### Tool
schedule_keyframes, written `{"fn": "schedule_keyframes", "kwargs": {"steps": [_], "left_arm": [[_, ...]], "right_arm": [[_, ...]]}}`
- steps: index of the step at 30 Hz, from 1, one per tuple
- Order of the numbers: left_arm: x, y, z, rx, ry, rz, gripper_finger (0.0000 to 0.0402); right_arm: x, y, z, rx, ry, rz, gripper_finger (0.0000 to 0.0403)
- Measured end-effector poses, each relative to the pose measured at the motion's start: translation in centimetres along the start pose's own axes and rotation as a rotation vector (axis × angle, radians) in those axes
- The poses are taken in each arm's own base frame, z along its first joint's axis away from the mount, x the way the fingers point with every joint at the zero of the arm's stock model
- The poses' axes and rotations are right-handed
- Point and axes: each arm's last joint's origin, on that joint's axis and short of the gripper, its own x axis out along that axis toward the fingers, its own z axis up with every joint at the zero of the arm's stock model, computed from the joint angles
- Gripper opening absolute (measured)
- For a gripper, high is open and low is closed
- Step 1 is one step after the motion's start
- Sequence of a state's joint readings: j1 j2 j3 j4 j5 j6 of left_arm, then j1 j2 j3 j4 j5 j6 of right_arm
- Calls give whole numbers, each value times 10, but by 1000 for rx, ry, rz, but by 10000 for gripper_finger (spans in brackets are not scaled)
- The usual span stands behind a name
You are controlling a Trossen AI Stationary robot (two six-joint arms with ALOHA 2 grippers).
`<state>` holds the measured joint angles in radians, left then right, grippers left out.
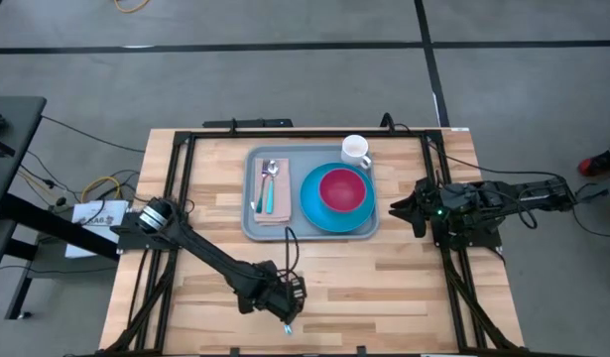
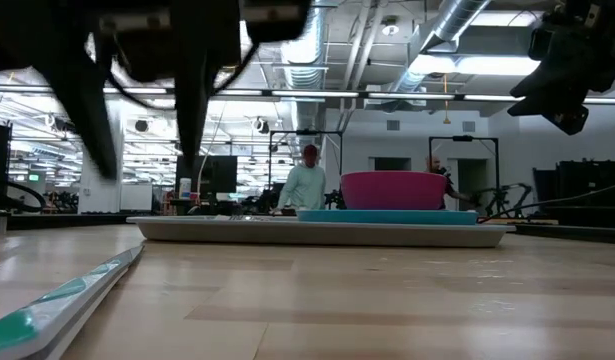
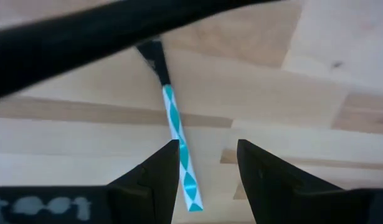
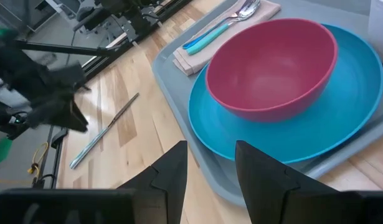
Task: Set up tray
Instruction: Put the blue and white knife to the right of the blue spoon on the gray napkin on the blue tray
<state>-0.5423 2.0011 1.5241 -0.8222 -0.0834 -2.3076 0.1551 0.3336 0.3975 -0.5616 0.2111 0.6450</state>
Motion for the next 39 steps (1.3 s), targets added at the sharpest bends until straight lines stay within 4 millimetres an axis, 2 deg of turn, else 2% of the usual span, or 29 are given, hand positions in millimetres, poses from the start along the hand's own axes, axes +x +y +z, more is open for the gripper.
{"fn": "schedule_keyframes", "kwargs": {"steps": [3,7,13,27,32,39], "left_arm": [[16,-2,-5,0,29,1,148],[27,2,-11,8,54,31,148],[29,10,-14,19,68,102,148],[32,5,-7,1,34,86,148],[48,5,-8,-1,41,110,148],[55,5,-8,1,38,125,148]], "right_arm": [[0,0,-1,-1,6,-4,127],[0,0,-1,0,6,-4,127],[0,0,-1,0,6,-4,127],[0,-1,-1,-1,10,-3,127],[0,-1,-1,-1,10,-3,127],[0,-1,-1,-1,11,-3,127]]}}
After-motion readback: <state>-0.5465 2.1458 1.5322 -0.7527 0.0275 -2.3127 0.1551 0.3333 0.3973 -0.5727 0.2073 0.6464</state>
